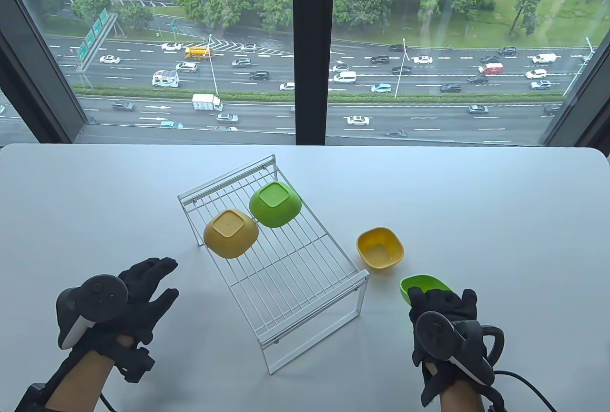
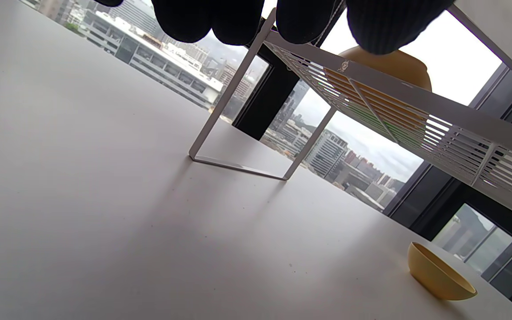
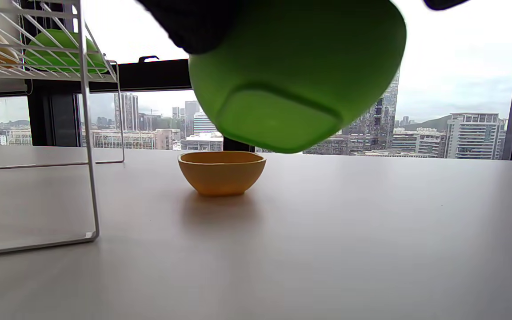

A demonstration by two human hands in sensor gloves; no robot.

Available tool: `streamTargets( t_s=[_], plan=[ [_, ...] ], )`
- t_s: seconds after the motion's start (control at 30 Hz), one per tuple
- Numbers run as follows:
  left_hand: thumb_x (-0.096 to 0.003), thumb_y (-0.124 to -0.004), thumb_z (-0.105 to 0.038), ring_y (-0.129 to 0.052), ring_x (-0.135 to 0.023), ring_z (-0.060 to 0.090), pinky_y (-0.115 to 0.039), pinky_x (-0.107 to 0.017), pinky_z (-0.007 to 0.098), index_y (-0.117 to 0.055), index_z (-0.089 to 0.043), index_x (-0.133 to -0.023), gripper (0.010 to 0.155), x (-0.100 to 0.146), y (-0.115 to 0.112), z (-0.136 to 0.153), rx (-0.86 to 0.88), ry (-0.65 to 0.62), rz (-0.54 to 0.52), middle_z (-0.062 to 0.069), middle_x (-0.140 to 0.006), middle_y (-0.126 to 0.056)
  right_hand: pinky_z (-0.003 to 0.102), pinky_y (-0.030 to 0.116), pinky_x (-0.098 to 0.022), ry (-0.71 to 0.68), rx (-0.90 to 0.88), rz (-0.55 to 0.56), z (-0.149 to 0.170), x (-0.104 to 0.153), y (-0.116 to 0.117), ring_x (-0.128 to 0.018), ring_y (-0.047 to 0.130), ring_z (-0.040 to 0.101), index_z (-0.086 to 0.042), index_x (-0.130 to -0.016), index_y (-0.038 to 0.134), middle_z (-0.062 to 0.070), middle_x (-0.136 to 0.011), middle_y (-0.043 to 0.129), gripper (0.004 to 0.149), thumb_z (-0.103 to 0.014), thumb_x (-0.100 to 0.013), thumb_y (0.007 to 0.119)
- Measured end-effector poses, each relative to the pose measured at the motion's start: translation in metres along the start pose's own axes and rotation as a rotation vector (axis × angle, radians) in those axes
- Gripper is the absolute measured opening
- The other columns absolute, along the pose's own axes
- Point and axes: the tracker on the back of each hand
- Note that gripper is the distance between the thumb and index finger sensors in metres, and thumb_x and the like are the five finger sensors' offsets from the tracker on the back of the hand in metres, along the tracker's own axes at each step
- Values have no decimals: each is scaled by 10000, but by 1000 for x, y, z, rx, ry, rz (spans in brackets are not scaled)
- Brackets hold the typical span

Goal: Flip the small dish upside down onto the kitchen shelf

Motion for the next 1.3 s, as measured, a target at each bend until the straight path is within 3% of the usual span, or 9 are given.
streamTargets(
  t_s=[0.77,1.3],
  plan=[
    [-464,-734,-532,-590,-1013,405,-485,-754,709,-579,-302,-1087,682,0,5,1,17,-8,-4,83,-1161,-547,720,500,-687,-111,-102,68,-13,5,-11,-835,734,331,-235,-962,694,57,-808,819,484,-334,-489,717],
    [-466,-750,-522,-596,-1015,402,-489,-754,710,-574,-304,-1088,683,2,11,-3,-28,-45,-22,95,-1160,-549,691,520,-696,-240,-197,206,-25,13,-30,-824,718,340,-221,-967,682,71,-806,805,484,-328,-495,702]
  ],
)
Point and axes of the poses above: the tracker on the back of each hand, its own z axis roughly to the little-finger side, its own x axis roughly from the fingertips to the wrist, y = z × x
